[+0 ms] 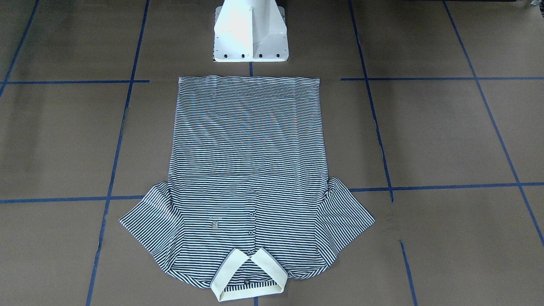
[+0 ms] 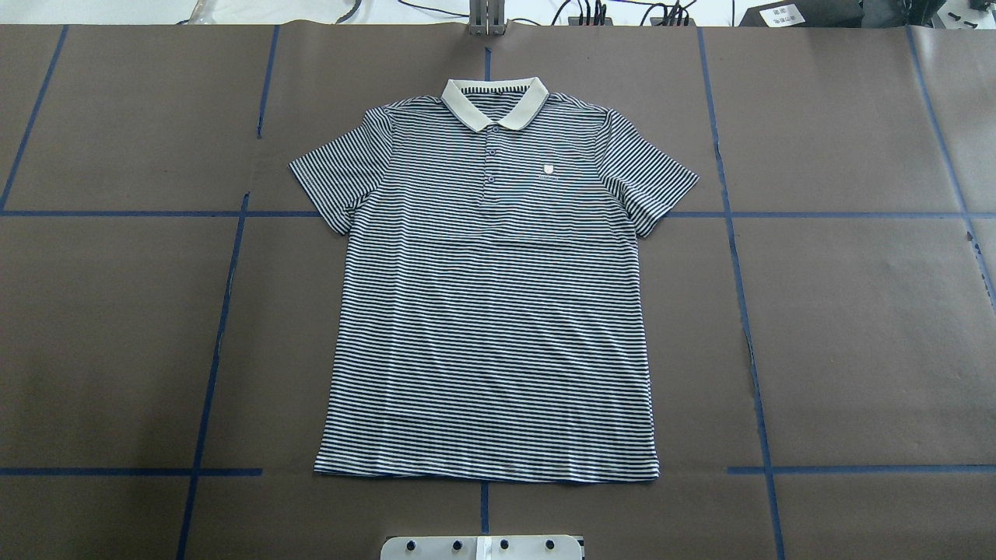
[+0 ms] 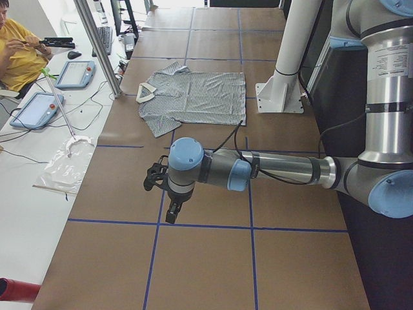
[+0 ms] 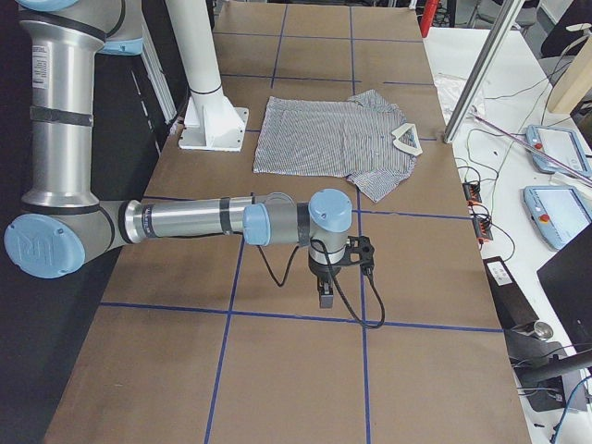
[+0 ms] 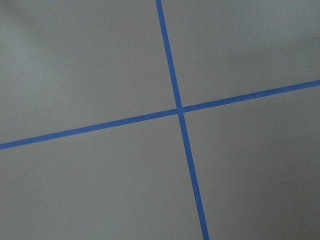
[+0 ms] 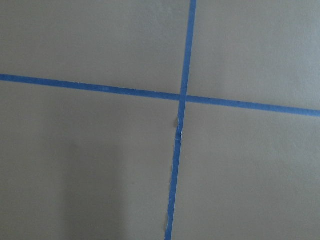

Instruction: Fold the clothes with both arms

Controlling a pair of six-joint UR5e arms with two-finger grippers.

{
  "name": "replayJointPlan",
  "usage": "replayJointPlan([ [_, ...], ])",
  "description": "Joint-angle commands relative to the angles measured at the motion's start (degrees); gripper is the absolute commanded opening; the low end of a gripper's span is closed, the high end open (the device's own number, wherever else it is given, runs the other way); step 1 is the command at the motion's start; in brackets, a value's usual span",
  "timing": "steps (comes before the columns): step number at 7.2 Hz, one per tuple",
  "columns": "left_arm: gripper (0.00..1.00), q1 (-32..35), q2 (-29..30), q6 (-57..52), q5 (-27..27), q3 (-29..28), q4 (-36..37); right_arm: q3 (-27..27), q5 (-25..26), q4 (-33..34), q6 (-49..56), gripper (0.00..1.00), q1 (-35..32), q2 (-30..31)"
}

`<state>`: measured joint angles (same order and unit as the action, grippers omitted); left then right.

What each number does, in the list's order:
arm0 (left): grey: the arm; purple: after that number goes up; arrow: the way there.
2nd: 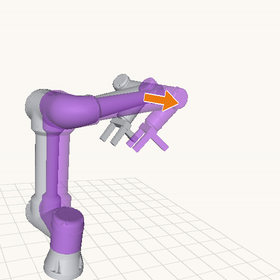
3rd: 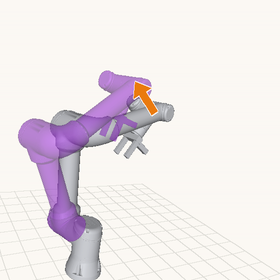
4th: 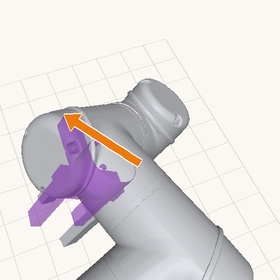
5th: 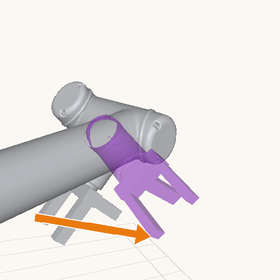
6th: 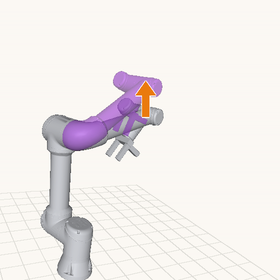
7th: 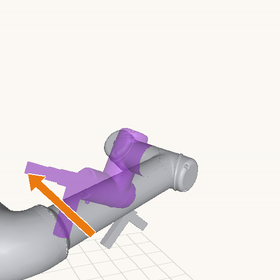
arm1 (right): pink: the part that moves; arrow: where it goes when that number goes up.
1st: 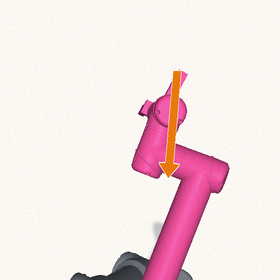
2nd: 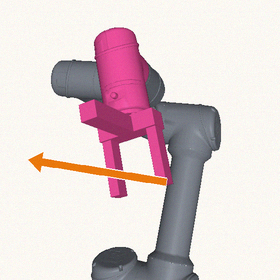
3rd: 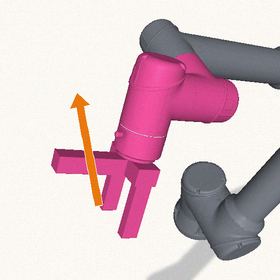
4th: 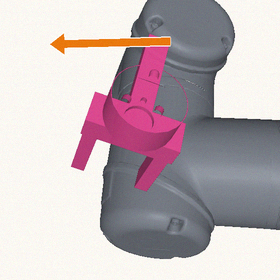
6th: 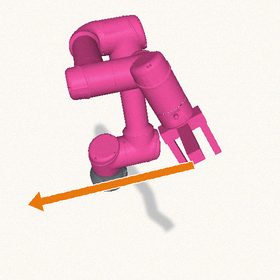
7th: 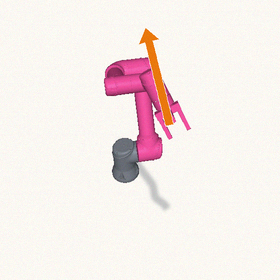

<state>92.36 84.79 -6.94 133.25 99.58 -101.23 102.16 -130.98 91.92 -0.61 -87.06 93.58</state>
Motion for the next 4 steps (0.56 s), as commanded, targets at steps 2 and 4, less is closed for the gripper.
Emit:
replayJointPlan([
  [2, 1.0, -0.16, 3.95, 0.17, -0.18, -1.92, -17.17, -0.99, 0.46, -12.92, -0.09, 1.0, -0.04, -3.4],
  [4, 1.0, -0.16, 7.12, 0.35, 0.17, -7.35, -29.94, -3.98, 0.37, -17.3, -3.68, 1.0, -0.12, -4.1],
])
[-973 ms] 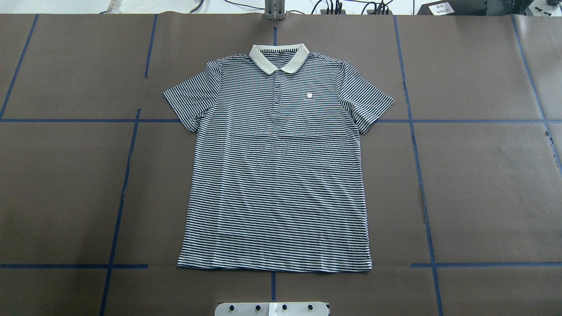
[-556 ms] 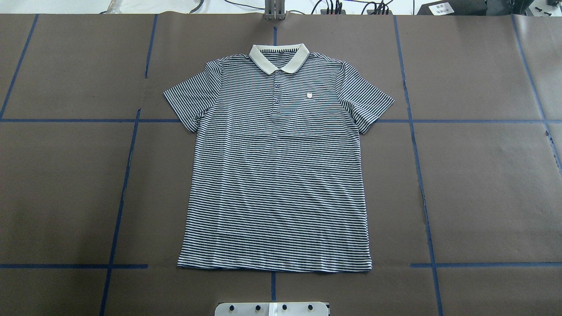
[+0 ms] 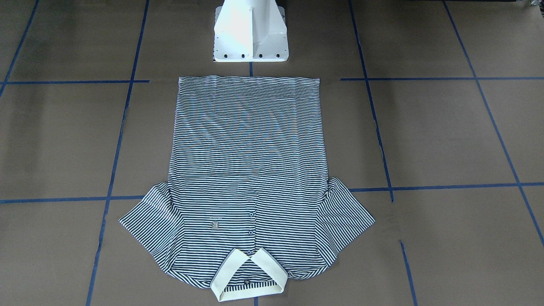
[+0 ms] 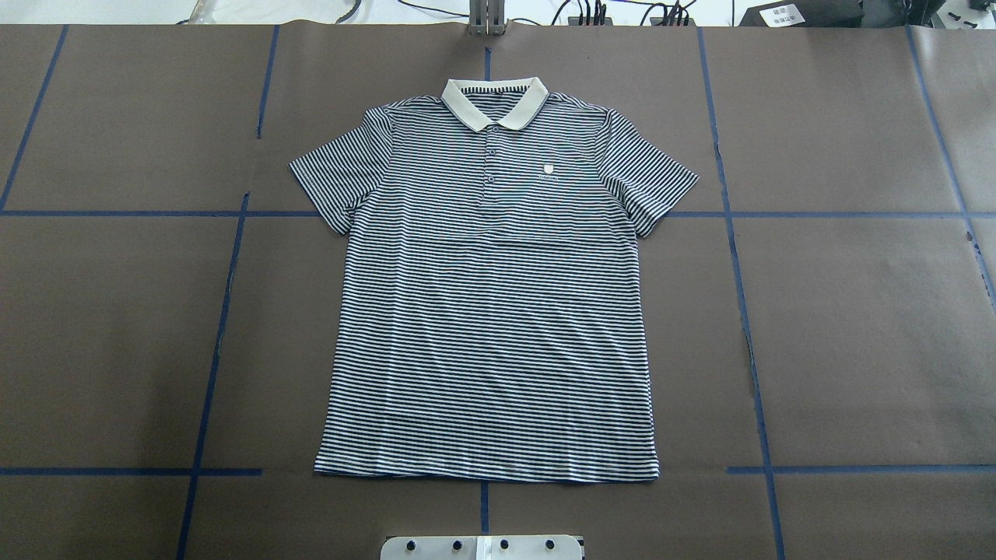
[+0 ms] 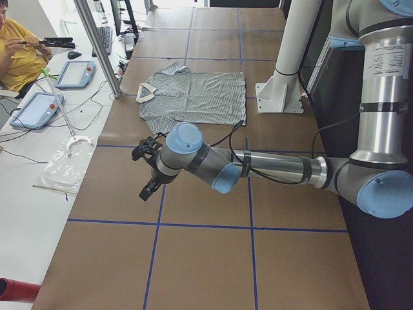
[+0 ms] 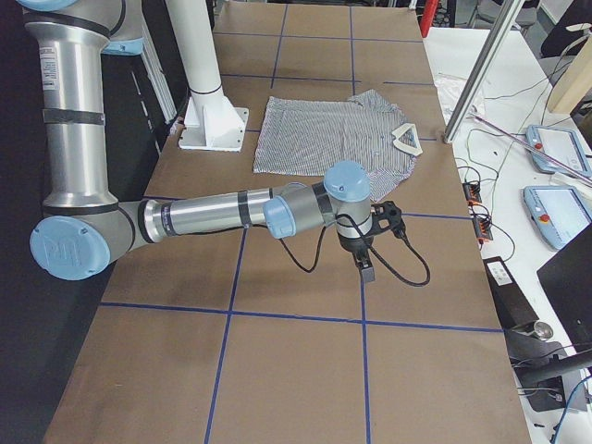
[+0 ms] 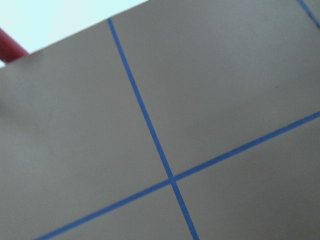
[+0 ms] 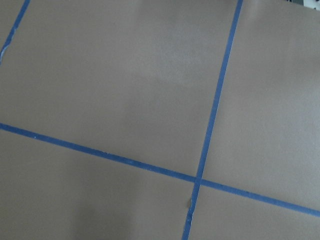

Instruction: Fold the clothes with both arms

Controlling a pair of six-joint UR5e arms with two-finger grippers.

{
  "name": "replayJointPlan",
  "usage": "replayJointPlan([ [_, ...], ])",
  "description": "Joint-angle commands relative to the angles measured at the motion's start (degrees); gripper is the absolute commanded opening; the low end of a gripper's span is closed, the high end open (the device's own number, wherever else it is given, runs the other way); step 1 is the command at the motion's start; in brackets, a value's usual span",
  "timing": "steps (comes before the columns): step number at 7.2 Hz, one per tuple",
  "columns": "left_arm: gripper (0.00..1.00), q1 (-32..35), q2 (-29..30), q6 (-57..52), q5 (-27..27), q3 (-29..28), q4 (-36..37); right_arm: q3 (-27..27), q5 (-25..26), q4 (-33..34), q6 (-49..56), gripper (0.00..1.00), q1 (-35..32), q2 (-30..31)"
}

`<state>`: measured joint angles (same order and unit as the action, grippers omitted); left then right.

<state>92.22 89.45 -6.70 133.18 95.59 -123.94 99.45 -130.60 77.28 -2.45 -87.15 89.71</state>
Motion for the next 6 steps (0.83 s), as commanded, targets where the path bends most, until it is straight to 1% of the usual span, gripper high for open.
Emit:
replayJointPlan([
  [1, 1.0, -0.02, 3.44, 0.02, 0.24, -5.22, -7.89, -1.19, -0.62, -5.19, -2.9, 1.0, -0.12, -0.59],
  [2, 1.0, -0.02, 3.45, 0.02, 0.32, -5.15, -8.59, -1.19, -1.67, -11.04, -12.74, 1.0, -0.12, -0.59],
  [3, 1.0, -0.02, 3.45, 0.02, 0.32, -5.15, -8.6, -0.49, -0.9, -17.71, -16.15, 1.0, 2.75, -1.11],
  [4, 1.0, -0.02, 3.45, -0.07, 0.32, -5.15, -8.68, -1.36, -0.37, -18.3, -22.36, 1.0, 5.91, -4.08],
  [5, 1.0, -0.02, 3.45, -0.24, 0.41, -4.97, -8.68, -1.45, 2.68, -18.83, -28.6, 1.0, 10.38, -7.33],
  [6, 1.0, -0.02, 3.19, -0.33, 0.41, -4.62, -8.86, -2.15, 7.41, -18.75, -36.32, 1.0, 15.9, -11.62],
])
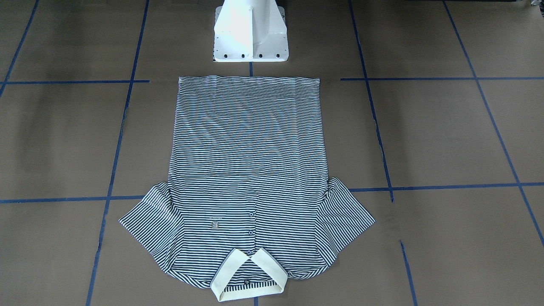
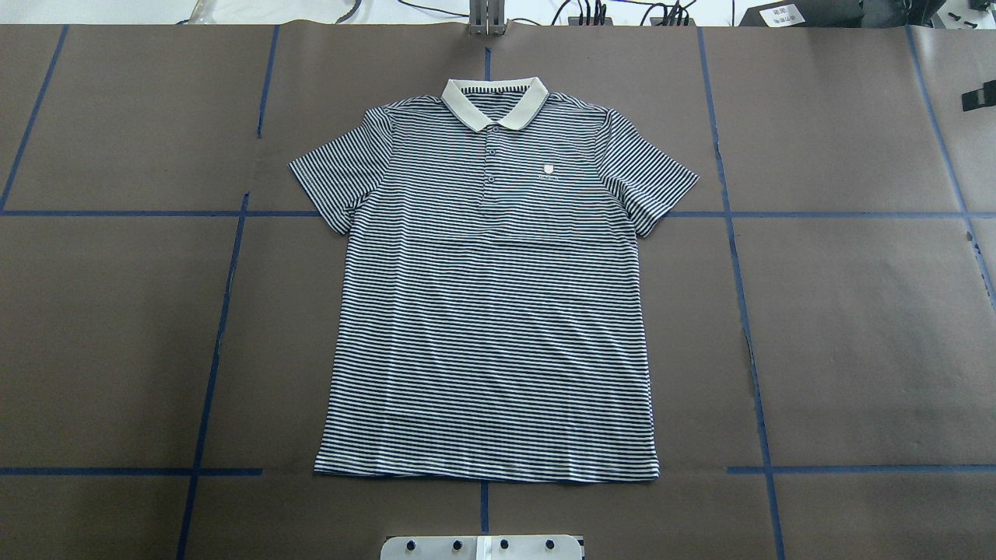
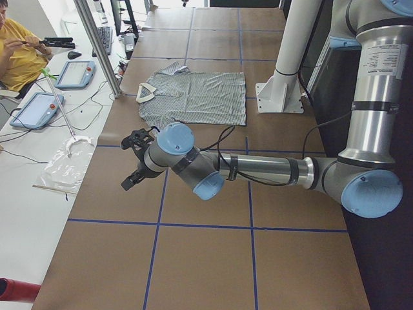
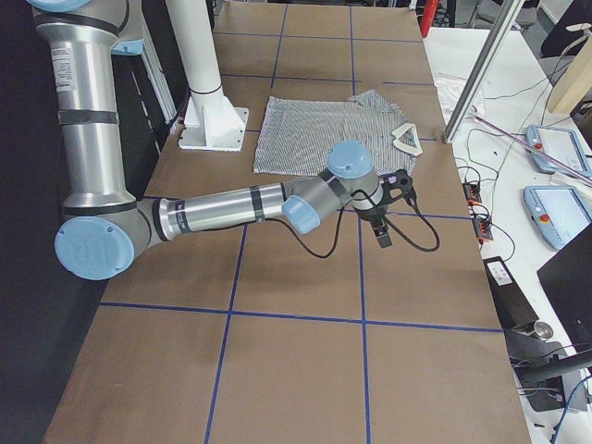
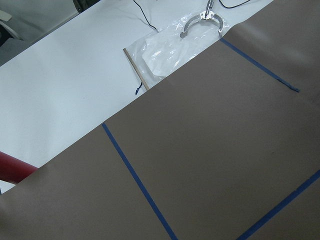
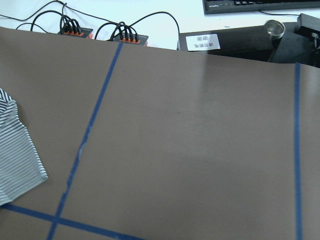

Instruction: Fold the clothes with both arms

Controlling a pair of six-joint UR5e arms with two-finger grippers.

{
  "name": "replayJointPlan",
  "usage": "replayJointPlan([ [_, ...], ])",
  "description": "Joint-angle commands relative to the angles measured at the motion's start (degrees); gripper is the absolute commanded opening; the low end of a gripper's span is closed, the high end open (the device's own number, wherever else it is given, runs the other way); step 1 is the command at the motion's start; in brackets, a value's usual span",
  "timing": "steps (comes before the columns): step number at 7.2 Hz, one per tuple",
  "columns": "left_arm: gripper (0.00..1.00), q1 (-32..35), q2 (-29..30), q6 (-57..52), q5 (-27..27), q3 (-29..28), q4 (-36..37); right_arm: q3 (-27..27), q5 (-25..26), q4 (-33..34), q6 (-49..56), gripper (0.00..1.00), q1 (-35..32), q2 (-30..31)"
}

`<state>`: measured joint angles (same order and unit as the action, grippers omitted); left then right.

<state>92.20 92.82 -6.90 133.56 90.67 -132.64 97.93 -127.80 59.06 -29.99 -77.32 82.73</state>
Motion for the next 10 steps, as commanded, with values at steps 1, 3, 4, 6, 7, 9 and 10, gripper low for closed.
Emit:
replayJointPlan([
  [1, 1.0, 0.0, -0.62, -0.05, 0.03, -0.05, -1.82, -3.16, 11.02, -0.61, -13.73, 1.0, 12.39, -8.6],
  [3, 1.0, 0.0, -0.62, -0.13, 0.12, 0.04, -2.1, -9.04, 18.01, -0.7, -21.76, 0.89, 19.99, -16.51],
  [4, 1.0, 0.0, -0.62, -0.13, 0.12, -0.05, -2.01, -11.34, 18.46, -0.79, -21.87, 0.67, 22.01, -17.33],
  [6, 1.0, -0.09, -0.62, -0.13, 0.12, 0.04, -2.01, -14.33, 23.27, -0.79, -22.84, 0.47, 25.79, -17.33],
  [7, 1.0, -0.09, -0.62, -0.13, 0.12, -0.05, -2.01, -15.48, 23.99, -0.87, -22.84, 0.47, 26.68, -17.77],
  [9, 1.0, -0.09, -0.62, -0.13, 0.12, -0.05, -2.01, -16.63, 24.09, -0.87, -22.84, 0.47, 27.48, -17.69],
  [10, 1.0, -0.09, -0.62, -0.13, 0.12, -0.05, -2.01, -17.59, 24.18, -0.96, -22.75, 0.47, 28.01, -17.78],
])
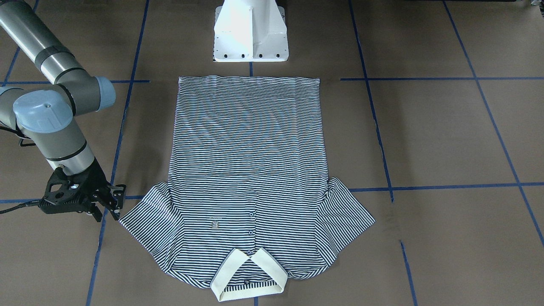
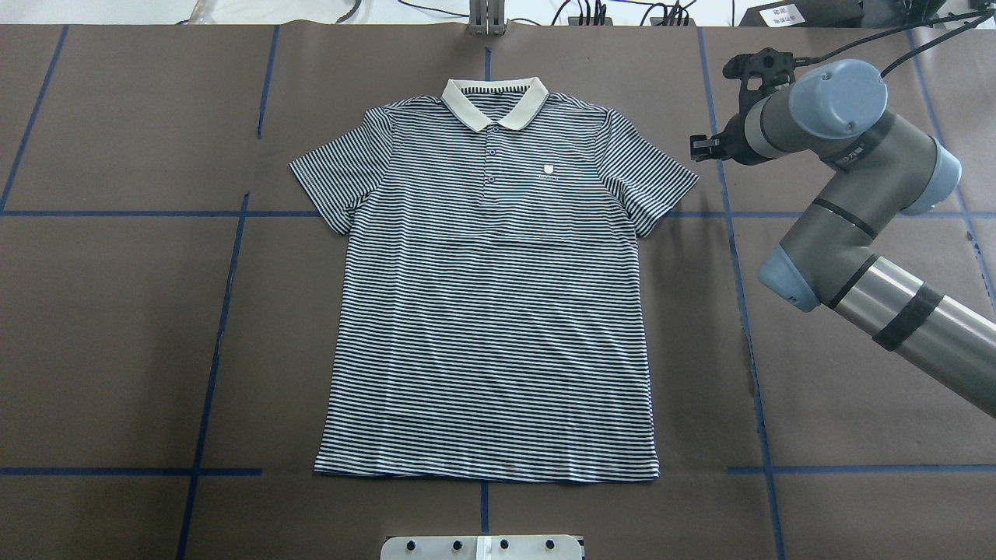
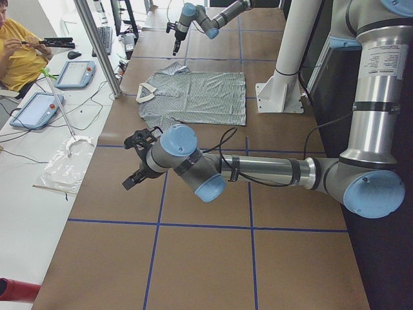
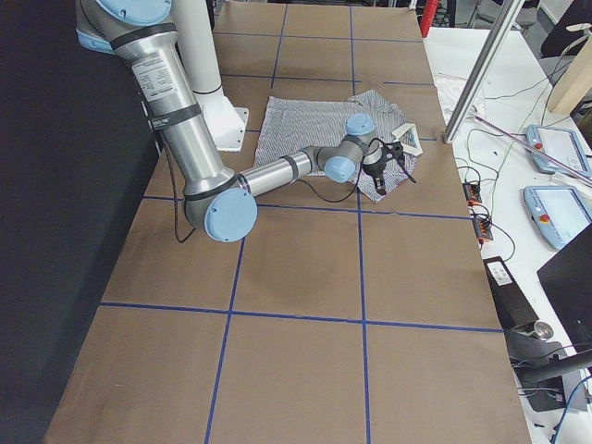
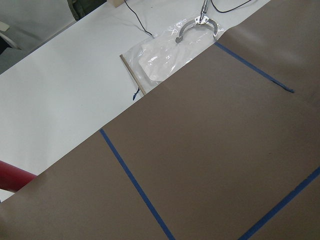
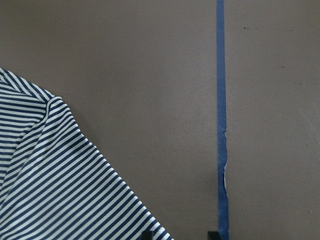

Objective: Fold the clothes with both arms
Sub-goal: 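Lower the right gripper onto the sleeve nearest it and grasp it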

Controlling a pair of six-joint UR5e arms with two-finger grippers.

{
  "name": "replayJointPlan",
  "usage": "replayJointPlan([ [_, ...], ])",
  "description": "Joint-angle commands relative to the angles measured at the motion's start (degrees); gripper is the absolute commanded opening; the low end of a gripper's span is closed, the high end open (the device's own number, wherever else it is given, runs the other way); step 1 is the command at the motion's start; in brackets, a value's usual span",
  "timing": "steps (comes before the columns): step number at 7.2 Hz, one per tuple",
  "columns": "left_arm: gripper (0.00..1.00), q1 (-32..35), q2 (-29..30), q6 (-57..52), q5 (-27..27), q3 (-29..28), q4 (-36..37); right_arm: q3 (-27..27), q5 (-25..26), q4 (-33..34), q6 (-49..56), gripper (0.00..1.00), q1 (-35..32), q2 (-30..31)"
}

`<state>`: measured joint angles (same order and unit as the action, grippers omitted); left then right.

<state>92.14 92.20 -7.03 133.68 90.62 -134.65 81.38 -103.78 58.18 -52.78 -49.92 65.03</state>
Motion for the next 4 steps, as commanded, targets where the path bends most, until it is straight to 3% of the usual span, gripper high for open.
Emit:
replayJointPlan([
  [1, 1.0, -0.03, 0.0, 0.0, 0.0, -0.01, 0.0, -2.87, 0.77, -2.52, -0.04, 0.47, 1.13, -0.08],
  [4, 1.0, -0.03, 0.09, 0.0, 0.0, -0.01, 0.0, -5.97, 0.86, -6.68, -0.04, 0.47, 1.75, -0.6],
])
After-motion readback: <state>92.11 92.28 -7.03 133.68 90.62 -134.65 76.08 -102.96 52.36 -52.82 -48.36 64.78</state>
